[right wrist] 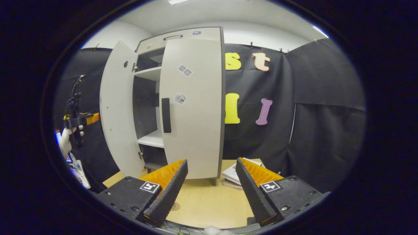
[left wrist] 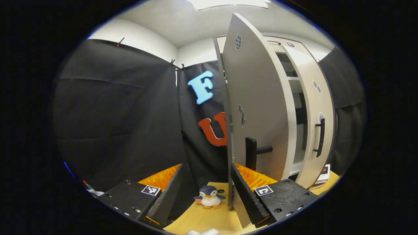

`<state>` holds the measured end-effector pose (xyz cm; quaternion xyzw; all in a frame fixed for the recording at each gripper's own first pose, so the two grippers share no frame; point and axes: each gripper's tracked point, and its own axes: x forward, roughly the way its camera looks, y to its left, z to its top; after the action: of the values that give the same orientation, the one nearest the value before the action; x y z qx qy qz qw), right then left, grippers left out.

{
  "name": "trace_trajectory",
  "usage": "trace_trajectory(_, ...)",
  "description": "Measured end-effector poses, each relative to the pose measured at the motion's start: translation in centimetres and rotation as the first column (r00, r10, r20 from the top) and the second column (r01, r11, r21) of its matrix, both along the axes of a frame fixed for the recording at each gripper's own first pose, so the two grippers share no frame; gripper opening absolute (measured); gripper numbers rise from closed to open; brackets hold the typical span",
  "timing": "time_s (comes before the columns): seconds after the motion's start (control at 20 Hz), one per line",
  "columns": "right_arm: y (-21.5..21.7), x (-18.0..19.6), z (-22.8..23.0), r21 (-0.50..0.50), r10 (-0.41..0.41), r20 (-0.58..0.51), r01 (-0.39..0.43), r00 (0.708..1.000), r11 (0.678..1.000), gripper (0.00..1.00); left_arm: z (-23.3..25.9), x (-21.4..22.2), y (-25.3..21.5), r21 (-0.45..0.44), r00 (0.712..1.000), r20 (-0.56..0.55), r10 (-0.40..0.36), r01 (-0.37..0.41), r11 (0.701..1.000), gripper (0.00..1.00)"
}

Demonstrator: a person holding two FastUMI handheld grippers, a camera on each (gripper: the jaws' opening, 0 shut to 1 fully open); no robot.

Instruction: Grasp the bottle in the cabinet with the left hand and place it on the coaster, then close the right door with the right hand and the left door with the left hand.

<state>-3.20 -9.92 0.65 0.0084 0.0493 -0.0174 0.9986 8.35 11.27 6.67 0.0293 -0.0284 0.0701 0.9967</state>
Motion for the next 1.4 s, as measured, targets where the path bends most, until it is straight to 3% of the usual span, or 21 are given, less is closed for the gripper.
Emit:
trace_trajectory(0.1, -0.2, 0.0, 0.2, -0.003, 0.007, 0.004, -0.007, 1.000, 1.000, 0.97, 0.0, 0.3, -1.6, -0.004, 1.000, -0.001, -0.020, 0.020, 1.000, 0.89)
trace_trajectory(0.15, -0.2, 0.0, 0.4, -0.005, 0.010, 0.009, -0.010, 1.000, 1.000, 0.97, 0.1, 0.4, -2.4, -0.004, 0.999, -0.003, -0.032, 0.032, 0.999, 0.94)
trace_trajectory(0.2, -0.3, 0.1, 0.7, -0.009, 0.013, 0.013, -0.012, 1.000, 1.000, 0.97, 0.3, 0.7, -3.3, -0.003, 0.999, -0.002, -0.045, 0.045, 0.999, 0.89)
trace_trajectory(0.4, -0.8, 0.1, 1.1, -0.015, 0.019, 0.018, -0.018, 1.000, 1.000, 0.96, 0.4, 2.3, -7.7, -0.010, 0.993, -0.007, -0.122, 0.122, 0.993, 0.87)
trace_trajectory(0.55, -1.1, -0.4, 1.7, -0.016, 0.006, 0.031, -0.006, 0.999, 1.000, 0.97, 0.2, 3.3, -9.7, -0.006, 0.991, -0.016, -0.134, 0.134, 0.991, 0.96)
trace_trajectory(0.75, -1.3, -0.5, 2.3, -0.013, -0.010, 0.048, 0.011, 0.999, 1.000, 0.97, 0.5, 2.9, -10.5, -0.032, 0.989, -0.005, -0.146, 0.146, 0.989, 0.96)
trace_trajectory(1.4, 2.2, 0.3, 3.5, 0.008, 0.002, 0.093, -0.003, 0.996, 1.000, 0.97, 2.4, -4.4, -12.8, -0.039, 0.977, 0.033, -0.212, 0.213, 0.976, 0.96)
